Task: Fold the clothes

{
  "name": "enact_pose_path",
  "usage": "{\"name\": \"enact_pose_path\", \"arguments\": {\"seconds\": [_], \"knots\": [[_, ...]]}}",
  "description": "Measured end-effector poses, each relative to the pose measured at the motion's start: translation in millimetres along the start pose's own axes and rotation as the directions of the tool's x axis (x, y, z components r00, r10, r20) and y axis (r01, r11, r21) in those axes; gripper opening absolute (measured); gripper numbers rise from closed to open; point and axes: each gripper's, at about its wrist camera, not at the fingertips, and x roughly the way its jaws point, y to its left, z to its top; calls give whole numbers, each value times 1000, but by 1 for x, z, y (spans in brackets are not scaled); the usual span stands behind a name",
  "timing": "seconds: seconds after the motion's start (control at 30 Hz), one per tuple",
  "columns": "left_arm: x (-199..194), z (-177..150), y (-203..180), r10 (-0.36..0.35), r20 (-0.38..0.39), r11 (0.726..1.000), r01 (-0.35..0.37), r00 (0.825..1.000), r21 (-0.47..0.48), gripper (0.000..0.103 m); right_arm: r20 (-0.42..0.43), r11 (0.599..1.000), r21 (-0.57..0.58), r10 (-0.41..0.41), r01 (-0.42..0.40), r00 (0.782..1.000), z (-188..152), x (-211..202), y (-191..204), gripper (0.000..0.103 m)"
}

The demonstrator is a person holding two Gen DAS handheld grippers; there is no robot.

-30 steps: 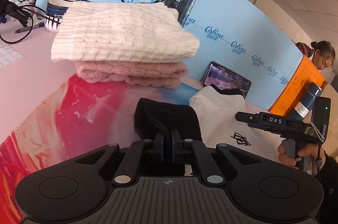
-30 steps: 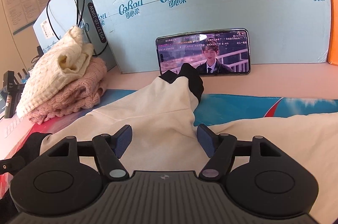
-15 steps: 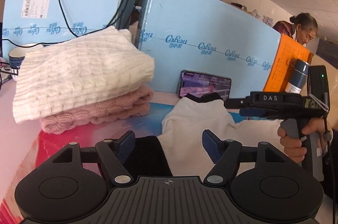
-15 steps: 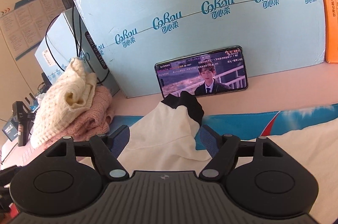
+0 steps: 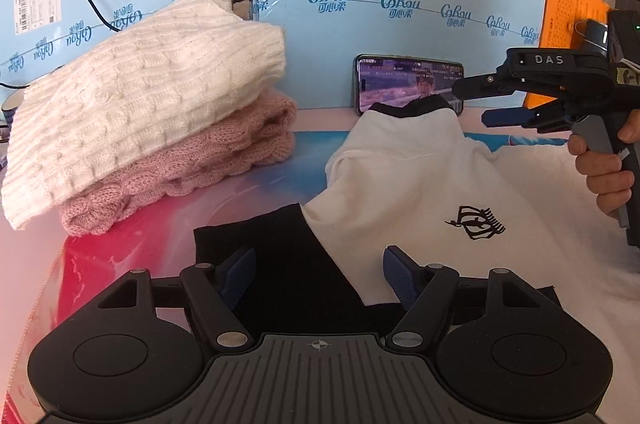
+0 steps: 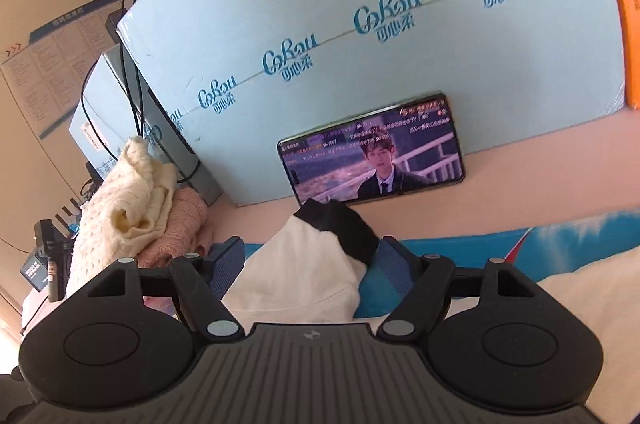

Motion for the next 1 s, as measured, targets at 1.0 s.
{"name": "enact_pose_path", "arguments": {"seconds": [1.0], "knots": [[-168,-153,-172,-502,56,731,388,863,562,81,153,896,4,-440,445,885,-204,-333,-42,57]]}}
